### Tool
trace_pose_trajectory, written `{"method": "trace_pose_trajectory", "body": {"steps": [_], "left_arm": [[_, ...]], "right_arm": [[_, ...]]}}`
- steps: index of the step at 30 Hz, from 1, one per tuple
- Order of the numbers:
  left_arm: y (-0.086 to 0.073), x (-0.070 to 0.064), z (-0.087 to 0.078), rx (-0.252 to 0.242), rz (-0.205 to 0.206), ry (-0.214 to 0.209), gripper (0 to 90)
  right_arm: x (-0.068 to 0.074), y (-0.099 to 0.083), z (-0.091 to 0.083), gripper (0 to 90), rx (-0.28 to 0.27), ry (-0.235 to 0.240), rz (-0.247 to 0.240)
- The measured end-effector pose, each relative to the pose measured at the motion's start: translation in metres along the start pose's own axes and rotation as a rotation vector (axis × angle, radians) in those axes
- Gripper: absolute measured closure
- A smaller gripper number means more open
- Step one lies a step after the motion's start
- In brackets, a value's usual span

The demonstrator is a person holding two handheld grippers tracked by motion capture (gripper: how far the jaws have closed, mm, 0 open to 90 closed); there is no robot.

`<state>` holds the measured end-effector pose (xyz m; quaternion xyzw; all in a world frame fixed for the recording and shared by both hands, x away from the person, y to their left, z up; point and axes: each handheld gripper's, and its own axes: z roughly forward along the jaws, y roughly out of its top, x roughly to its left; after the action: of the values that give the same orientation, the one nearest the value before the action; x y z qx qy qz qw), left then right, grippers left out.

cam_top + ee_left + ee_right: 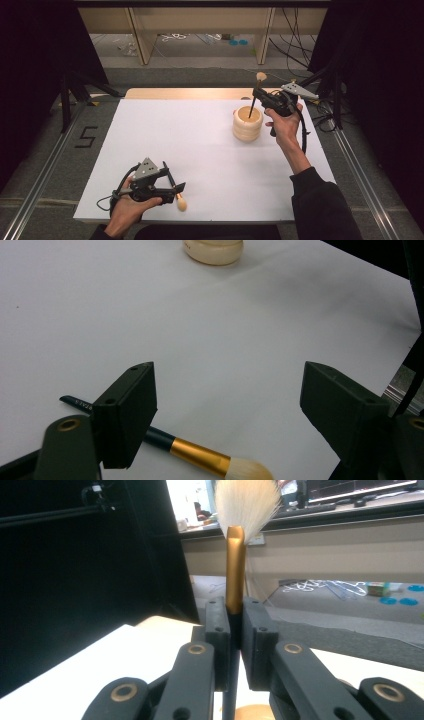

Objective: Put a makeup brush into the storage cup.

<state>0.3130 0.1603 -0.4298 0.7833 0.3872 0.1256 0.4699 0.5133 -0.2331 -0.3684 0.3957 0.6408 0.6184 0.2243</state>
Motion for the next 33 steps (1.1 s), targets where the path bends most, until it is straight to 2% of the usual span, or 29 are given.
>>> {"method": "trace_pose_trajectory", "body": {"steps": [7,13,21,33], "left_arm": [[0.000,-0.001,0.000,0.004,0.008,0.005,22.6],[0.000,-0.001,0.000,0.007,0.009,0.004,22.6],[0.000,-0.001,0.001,0.008,0.007,0.002,22.6],[-0.001,-0.001,0.001,0.009,0.007,0.000,22.7]], "right_arm": [[-0.007,-0.004,0.007,83.3,0.004,-0.028,-0.011],[-0.011,-0.008,0.010,83.3,0.004,-0.033,0.002],[-0.014,-0.016,0.015,83.2,0.037,-0.047,-0.009],[-0.018,-0.030,0.020,83.2,0.083,-0.049,0.018]]}}
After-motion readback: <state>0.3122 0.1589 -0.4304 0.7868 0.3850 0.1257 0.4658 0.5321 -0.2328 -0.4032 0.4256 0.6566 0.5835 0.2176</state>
